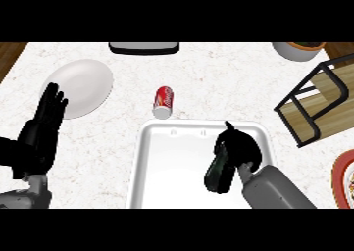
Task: Pick the eggplant from the tray and place it in the tiered shelf
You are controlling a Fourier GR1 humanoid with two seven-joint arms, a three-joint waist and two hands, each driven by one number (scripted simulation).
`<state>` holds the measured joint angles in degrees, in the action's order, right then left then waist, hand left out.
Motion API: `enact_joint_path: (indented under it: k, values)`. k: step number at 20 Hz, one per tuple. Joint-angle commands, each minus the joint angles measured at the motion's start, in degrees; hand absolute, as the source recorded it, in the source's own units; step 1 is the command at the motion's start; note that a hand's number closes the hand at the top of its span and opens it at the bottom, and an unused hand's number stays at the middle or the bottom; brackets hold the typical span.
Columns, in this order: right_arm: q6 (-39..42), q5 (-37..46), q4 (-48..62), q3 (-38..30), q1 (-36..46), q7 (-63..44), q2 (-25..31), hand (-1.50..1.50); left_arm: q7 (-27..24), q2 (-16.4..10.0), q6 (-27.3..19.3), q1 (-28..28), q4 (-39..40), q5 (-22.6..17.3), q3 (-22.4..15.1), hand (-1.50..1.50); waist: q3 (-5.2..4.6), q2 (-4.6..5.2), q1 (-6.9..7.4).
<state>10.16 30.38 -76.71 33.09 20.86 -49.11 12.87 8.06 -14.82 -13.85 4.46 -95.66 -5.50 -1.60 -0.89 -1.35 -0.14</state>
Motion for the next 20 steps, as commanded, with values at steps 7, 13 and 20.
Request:
enact_joint_path:
  k: [7, 13, 20]
  values:
    - [-6.10, 5.22, -13.45, -0.05, -17.35, 39.67, 35.16, 1.50, -0.16, -0.53, -1.25, -2.51, -0.84, 0.08, 2.39, 0.00, 1.08, 0.50, -4.11]
    - [-12.31, -9.08, -17.03, -13.57, -32.14, 60.50, 46.77, 1.50, -0.18, -1.98, 0.42, -2.79, -0.78, -1.09, 4.15, 0.00, 0.92, 0.80, -3.57]
    - [-9.89, -31.58, -26.07, -30.34, -38.24, 65.63, 46.80, 1.50, 0.50, -0.84, -1.31, -3.77, -2.49, 0.56, 3.29, 0.00, 0.78, 0.38, -4.58]
